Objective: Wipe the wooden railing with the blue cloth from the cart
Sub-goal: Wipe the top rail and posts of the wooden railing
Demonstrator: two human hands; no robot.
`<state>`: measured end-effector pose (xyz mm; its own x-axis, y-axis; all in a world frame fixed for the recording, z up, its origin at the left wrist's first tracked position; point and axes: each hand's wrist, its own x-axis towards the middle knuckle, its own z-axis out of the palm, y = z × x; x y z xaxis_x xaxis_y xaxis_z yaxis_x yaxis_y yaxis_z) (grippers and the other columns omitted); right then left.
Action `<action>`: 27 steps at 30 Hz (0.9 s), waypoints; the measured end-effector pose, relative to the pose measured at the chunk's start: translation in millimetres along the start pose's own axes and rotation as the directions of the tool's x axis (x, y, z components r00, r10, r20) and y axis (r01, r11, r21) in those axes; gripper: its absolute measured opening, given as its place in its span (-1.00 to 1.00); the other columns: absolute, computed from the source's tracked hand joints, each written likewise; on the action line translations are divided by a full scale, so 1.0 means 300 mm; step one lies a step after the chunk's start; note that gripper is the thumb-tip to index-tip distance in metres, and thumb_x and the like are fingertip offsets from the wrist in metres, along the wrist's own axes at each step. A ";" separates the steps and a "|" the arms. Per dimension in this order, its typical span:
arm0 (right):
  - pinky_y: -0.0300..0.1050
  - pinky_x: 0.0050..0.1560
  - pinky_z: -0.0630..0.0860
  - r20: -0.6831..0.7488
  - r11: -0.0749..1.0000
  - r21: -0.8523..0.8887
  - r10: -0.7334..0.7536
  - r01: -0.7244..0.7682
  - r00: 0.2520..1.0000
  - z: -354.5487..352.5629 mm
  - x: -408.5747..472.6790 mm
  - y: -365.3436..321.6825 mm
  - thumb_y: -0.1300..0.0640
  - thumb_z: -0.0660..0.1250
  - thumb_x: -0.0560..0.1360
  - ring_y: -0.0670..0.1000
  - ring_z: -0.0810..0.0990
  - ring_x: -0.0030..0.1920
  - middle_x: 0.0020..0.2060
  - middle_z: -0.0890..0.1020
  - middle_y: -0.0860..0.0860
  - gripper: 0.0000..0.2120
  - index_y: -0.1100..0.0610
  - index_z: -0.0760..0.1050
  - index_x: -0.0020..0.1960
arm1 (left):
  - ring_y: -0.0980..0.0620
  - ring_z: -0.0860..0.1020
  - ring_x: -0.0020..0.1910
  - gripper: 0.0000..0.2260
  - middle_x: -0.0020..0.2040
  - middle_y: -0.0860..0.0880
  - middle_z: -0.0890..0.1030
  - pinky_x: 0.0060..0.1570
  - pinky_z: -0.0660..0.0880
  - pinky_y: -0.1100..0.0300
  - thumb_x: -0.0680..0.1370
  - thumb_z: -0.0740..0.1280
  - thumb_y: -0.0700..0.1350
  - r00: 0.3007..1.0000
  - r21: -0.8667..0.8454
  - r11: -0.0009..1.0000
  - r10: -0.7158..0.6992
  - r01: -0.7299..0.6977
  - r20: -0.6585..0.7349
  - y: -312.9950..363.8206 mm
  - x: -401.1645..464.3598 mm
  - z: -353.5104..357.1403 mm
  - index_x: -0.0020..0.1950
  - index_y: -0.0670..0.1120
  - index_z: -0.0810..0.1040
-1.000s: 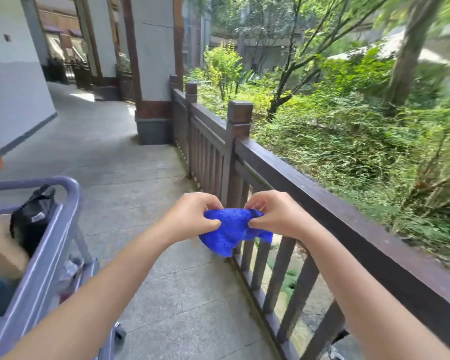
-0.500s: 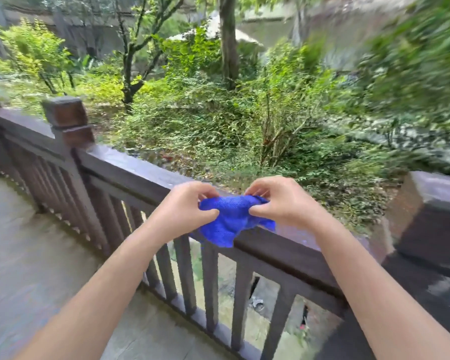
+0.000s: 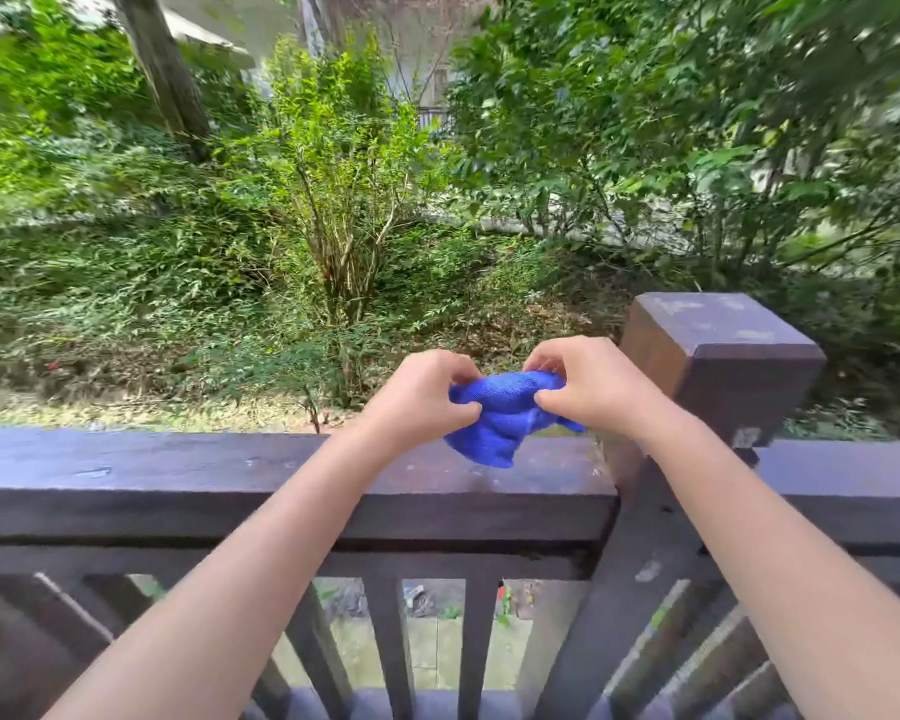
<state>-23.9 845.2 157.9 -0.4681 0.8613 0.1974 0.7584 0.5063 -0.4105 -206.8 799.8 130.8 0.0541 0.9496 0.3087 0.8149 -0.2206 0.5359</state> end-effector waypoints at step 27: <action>0.03 0.50 -0.07 0.147 0.991 -0.088 -0.085 0.098 0.986 0.612 0.154 -0.021 0.02 -0.03 0.58 0.02 -0.09 0.52 0.53 0.02 0.08 -0.49 0.15 0.00 0.48 | 0.09 0.01 0.52 -0.46 0.54 -0.03 0.06 0.49 -0.11 0.13 0.54 -0.22 0.04 0.980 0.486 0.864 -0.187 0.130 0.071 -0.341 -0.128 0.276 0.50 -0.09 0.02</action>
<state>-133.5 873.9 6.0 -0.5921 0.7998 0.0989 0.7455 0.5902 -0.3096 -244.6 804.3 -0.9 -0.0588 0.9875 0.1462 0.9918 0.0411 0.1212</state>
